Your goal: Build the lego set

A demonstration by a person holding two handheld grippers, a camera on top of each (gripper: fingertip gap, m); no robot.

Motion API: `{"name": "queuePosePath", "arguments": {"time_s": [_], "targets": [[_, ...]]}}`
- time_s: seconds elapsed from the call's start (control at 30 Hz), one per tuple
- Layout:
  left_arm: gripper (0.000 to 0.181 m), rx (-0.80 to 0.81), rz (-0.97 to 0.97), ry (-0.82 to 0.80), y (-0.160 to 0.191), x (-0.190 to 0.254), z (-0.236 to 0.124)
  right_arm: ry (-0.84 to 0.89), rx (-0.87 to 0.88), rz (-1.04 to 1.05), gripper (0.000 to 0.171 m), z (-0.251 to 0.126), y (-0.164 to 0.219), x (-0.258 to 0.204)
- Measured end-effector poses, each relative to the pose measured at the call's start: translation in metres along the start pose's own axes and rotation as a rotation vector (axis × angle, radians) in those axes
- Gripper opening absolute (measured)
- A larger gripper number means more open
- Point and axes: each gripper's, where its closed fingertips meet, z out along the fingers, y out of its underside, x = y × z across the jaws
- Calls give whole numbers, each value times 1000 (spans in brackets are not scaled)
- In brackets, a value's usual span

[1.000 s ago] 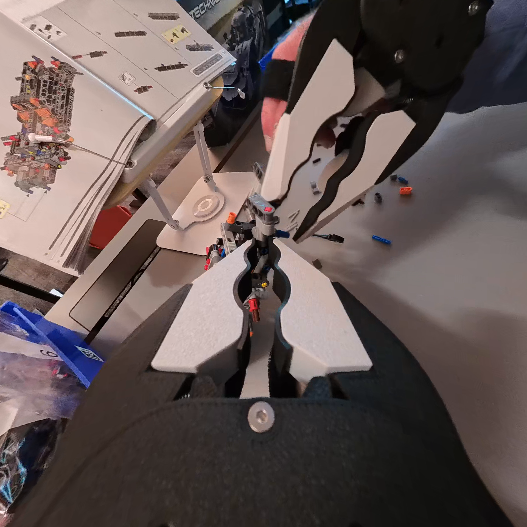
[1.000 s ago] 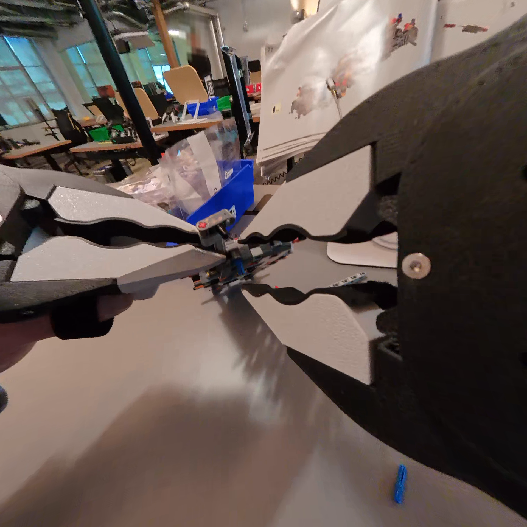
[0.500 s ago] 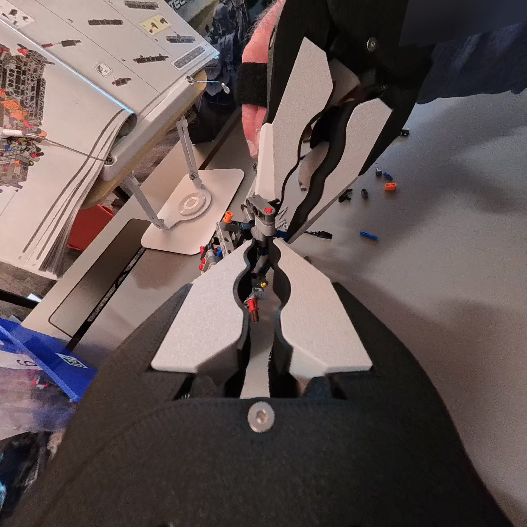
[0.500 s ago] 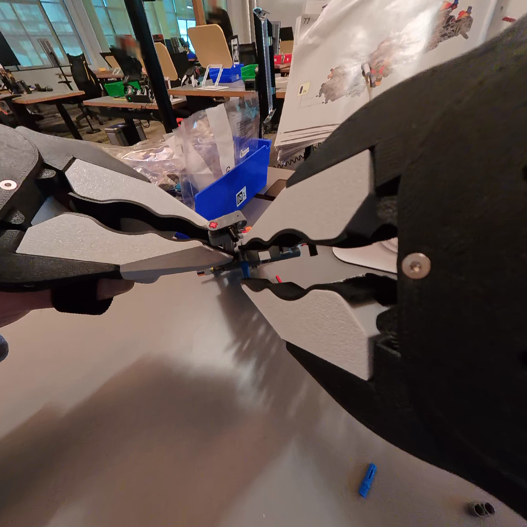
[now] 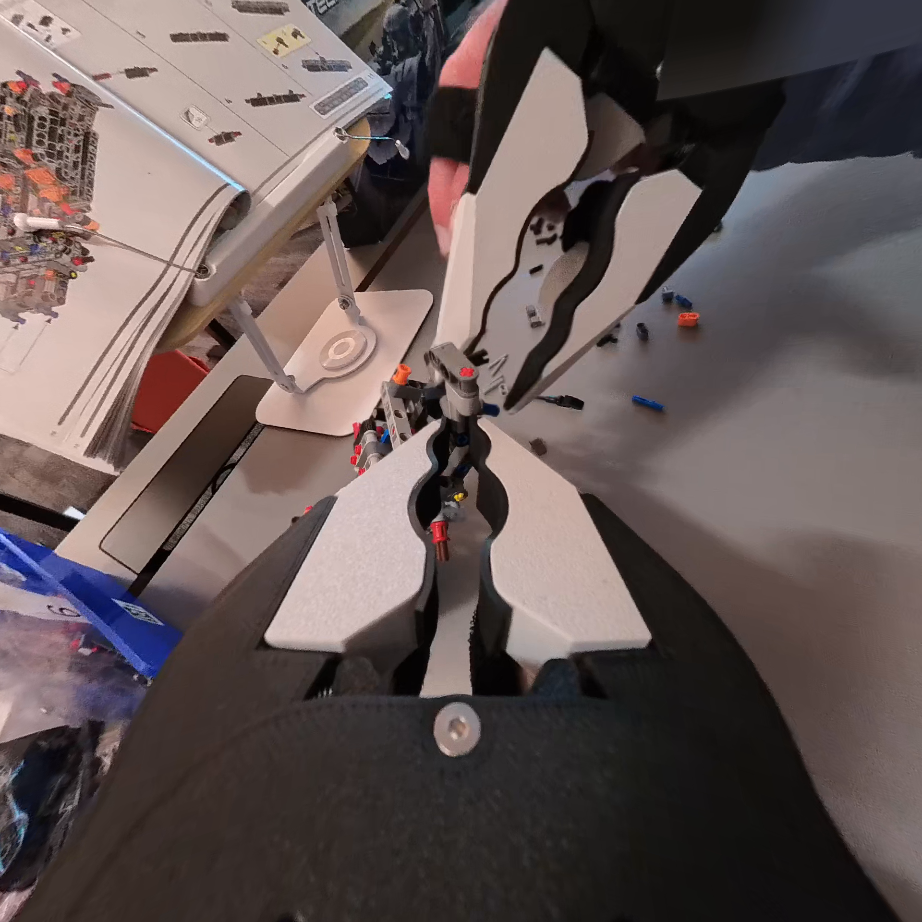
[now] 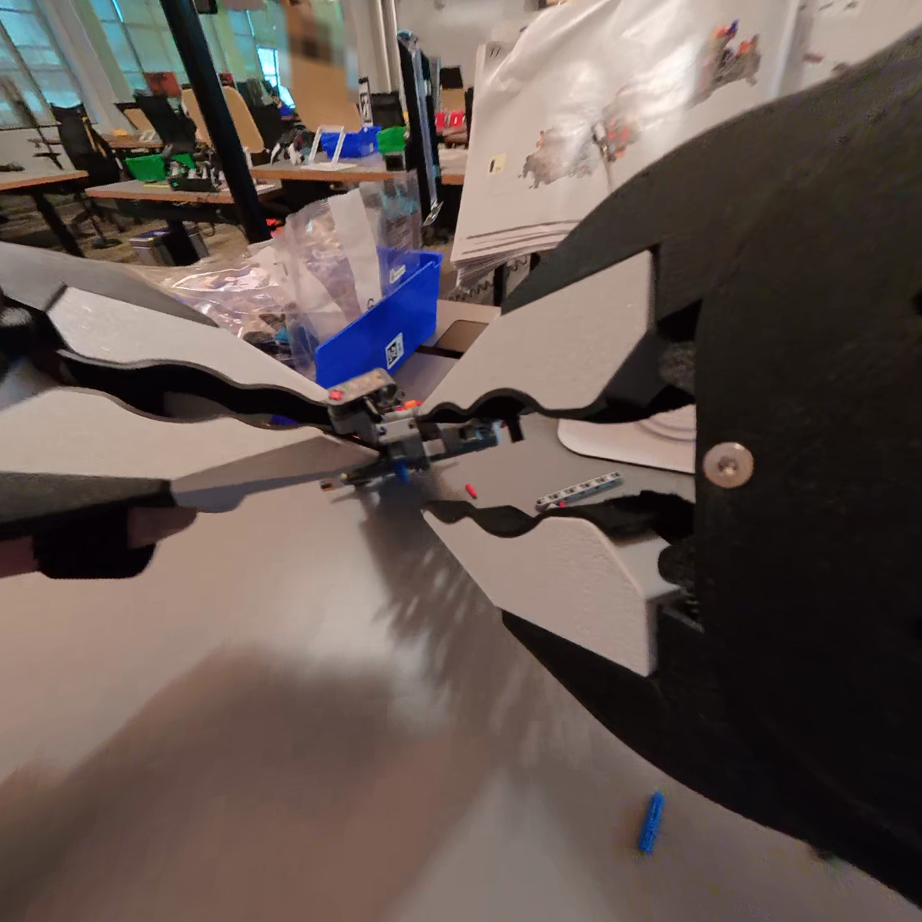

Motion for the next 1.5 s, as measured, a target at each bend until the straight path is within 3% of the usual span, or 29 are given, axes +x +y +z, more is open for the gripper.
{"name": "queuePosePath", "arguments": {"time_s": [0.03, 0.23, 0.33, 0.43, 0.57, 0.77, 0.93, 1.27, 1.5], "targets": [[5, -3, 7, -1, 1, 2, -2, 15, 4, 1, 30, -5, -2, -3], [5, -23, 67, -21, 11, 30, -10, 9, 159, 162, 25, -63, -13, -21], [5, -50, 121, -42, 21, 51, -9, 16, 147, 318, 18, -65, 9, -11], [5, -75, 157, -59, 32, 72, -8, -33, 120, 431, 13, -41, 25, 1], [5, -108, 135, -66, 47, 95, -7, -137, 110, 406, 10, 16, 23, 16], [6, -161, 99, -91, 71, 118, -4, -320, 76, 310, 10, 131, 44, 25], [5, -157, 72, -70, 79, 128, 1, -415, 47, 199, 13, 192, 53, 25], [5, -159, 46, -29, 89, 132, 6, -595, 11, 74, 16, 231, 68, 15], [5, -159, 21, -24, 94, 131, 7, -690, 68, 146, 3, 235, 65, 11]]}}
